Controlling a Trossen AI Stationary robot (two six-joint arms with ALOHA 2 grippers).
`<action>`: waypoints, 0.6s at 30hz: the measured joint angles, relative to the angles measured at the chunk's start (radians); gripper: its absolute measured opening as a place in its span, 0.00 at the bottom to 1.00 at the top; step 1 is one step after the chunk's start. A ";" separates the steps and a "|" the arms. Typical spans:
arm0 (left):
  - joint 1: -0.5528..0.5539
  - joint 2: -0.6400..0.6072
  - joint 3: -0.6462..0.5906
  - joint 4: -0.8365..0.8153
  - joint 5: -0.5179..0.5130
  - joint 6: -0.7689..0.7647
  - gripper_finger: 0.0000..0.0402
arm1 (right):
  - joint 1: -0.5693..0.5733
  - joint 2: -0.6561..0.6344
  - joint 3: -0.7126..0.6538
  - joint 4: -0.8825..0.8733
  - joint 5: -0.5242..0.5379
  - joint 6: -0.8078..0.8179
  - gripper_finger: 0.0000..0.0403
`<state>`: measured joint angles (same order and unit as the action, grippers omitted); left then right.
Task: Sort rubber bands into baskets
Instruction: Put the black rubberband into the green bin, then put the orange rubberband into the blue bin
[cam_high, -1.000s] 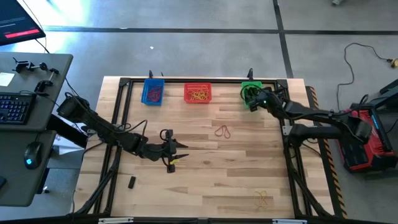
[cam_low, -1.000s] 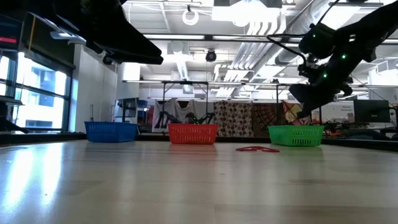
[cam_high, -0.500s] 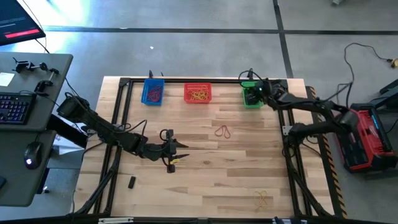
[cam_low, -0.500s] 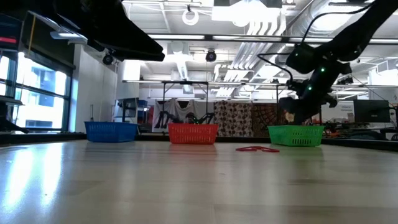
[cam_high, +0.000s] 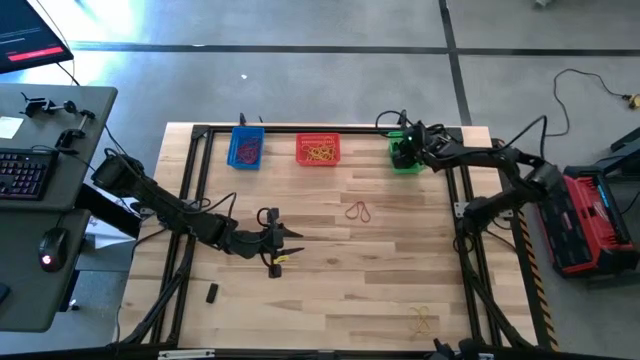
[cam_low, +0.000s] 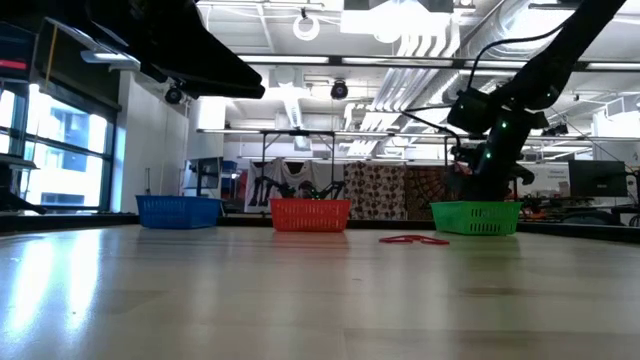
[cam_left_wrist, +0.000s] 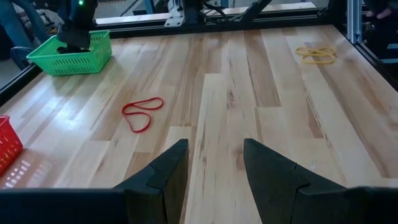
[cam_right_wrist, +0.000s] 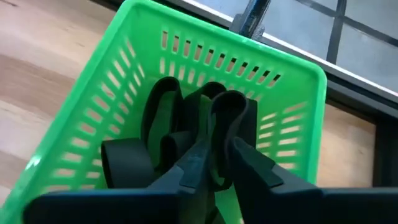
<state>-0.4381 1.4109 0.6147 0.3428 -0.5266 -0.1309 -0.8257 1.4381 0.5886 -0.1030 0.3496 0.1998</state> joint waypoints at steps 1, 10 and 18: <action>0.000 0.000 0.000 0.000 0.000 -0.003 0.37 | 0.000 0.000 0.008 -0.016 0.000 -0.003 0.15; 0.000 0.000 0.000 0.002 0.000 -0.007 0.37 | 0.038 -0.078 0.145 -0.238 -0.030 -0.010 0.31; 0.000 0.000 0.000 0.001 0.000 -0.007 0.37 | 0.163 -0.219 0.197 -0.347 -0.025 -0.012 0.37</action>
<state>-0.4381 1.4109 0.6147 0.3435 -0.5262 -0.1379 -0.6625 1.2187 0.7856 -0.4504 0.3247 0.1883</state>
